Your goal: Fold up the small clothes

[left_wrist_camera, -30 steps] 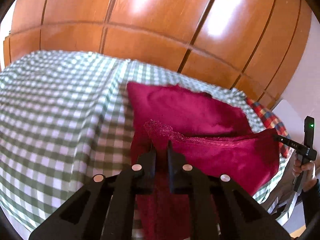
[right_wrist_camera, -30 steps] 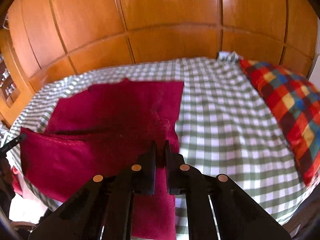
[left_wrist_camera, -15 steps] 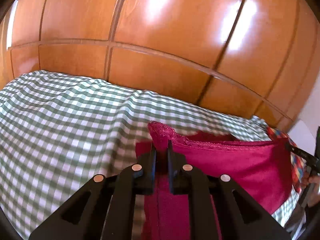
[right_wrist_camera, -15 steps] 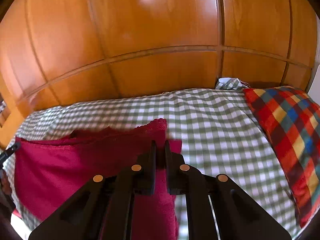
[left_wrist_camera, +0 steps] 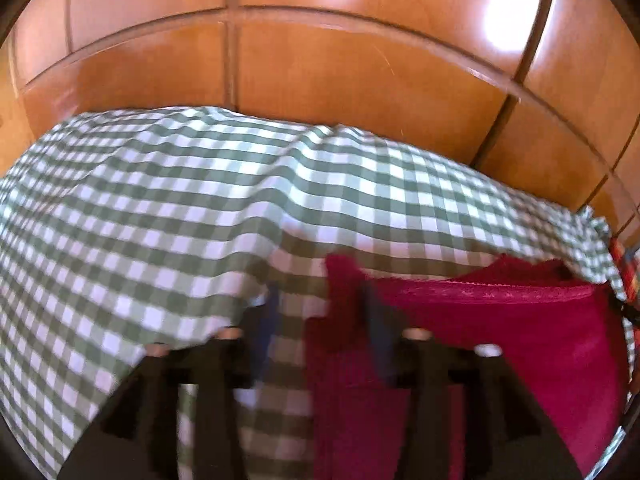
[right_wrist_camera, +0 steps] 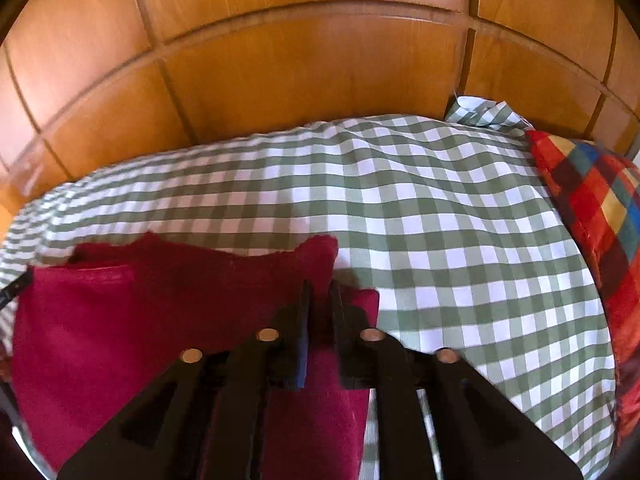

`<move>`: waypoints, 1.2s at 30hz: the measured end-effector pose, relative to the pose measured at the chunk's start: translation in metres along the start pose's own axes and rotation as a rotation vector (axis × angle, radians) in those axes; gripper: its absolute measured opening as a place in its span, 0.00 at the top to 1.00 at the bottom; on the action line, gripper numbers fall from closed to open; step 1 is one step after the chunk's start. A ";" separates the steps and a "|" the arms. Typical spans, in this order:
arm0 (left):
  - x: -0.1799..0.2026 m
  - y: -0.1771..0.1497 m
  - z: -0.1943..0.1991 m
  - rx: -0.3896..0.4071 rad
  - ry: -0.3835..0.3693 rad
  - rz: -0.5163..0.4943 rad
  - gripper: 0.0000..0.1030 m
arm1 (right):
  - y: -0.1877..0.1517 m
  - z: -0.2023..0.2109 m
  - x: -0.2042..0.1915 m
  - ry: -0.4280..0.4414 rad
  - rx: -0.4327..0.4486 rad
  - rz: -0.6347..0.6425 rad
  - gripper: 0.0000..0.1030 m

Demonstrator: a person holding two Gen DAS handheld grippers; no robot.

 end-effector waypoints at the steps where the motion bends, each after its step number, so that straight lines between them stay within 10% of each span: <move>1: -0.007 -0.004 0.009 0.006 -0.016 0.028 0.47 | -0.004 0.011 0.004 0.026 0.020 -0.020 0.36; 14: -0.035 -0.138 0.106 -0.069 -0.299 0.117 0.38 | -0.137 0.085 0.044 0.314 -0.051 -0.208 0.35; 21: -0.018 -0.153 0.103 -0.082 -0.268 0.063 0.76 | -0.155 0.078 0.021 0.243 -0.069 -0.169 0.79; 26: -0.025 -0.149 0.125 -0.076 -0.279 0.012 0.92 | -0.155 0.115 0.021 0.247 -0.038 -0.089 0.82; 36: -0.017 -0.212 0.172 -0.179 -0.316 -0.076 0.88 | -0.224 0.149 0.047 0.204 -0.176 -0.070 0.83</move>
Point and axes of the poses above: each gripper's, at about its wrist camera, not at the fingertips, and z roughly against the way its jaws point, x to its right, y to its top, the point moved 1 cm from there along -z, roughly the way its jaws point, and after that the axes turned 3 degrees about x, right-handed, at the moved point
